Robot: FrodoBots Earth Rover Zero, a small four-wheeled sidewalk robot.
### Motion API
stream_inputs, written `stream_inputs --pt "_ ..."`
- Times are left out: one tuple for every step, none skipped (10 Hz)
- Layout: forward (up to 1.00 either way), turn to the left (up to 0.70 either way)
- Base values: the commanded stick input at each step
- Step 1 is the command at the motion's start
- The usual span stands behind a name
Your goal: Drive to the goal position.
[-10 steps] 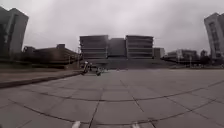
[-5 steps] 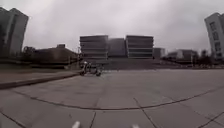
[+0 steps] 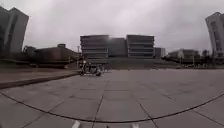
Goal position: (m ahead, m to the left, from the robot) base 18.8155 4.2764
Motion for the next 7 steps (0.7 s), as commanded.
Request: stream_inputs --pt "0.70 -0.04" --pt "0.70 -0.04" --pt "0.70 -0.04" --pt "0.70 -0.04" --pt "0.70 -0.01" --pt "0.70 -0.01" --pt "0.70 -0.01"
